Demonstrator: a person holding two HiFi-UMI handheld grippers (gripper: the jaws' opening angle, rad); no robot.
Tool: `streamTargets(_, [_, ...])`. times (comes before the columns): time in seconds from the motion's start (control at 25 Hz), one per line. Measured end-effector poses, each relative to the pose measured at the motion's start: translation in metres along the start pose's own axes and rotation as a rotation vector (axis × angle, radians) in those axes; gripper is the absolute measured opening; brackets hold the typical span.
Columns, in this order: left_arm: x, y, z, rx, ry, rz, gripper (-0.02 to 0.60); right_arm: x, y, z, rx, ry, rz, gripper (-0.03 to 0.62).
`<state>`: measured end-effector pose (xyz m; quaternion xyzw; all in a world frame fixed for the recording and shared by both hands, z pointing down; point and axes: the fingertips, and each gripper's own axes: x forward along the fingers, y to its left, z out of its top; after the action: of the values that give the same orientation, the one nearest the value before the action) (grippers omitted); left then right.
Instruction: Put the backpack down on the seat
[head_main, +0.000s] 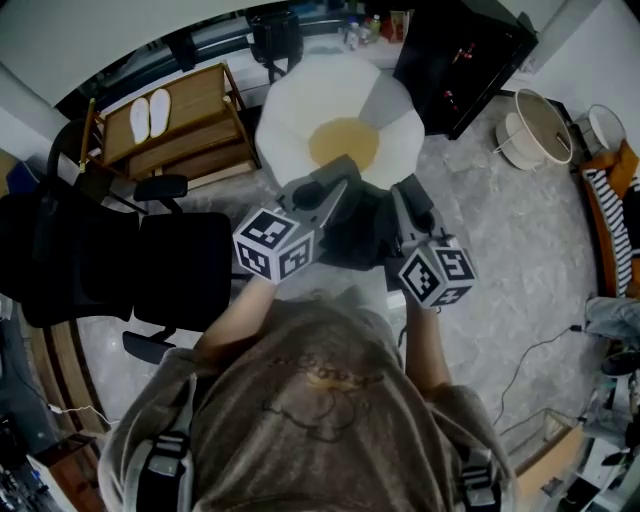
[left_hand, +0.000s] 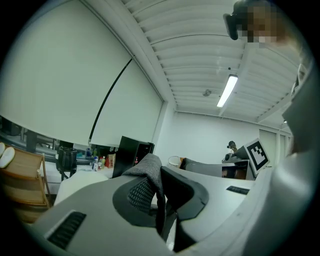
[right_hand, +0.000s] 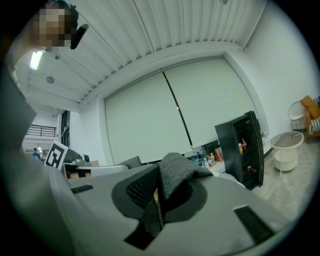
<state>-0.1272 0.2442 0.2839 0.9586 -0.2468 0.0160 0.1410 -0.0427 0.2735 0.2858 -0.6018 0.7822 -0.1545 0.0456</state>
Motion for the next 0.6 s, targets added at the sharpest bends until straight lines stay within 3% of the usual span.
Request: streamTargets(0.6, [0.055, 0.056, 0.01, -0.011, -0.009, 0.033, 0.034, 0.066, -0.04, 0.008, 0.012, 0.016, 0.048, 0.032])
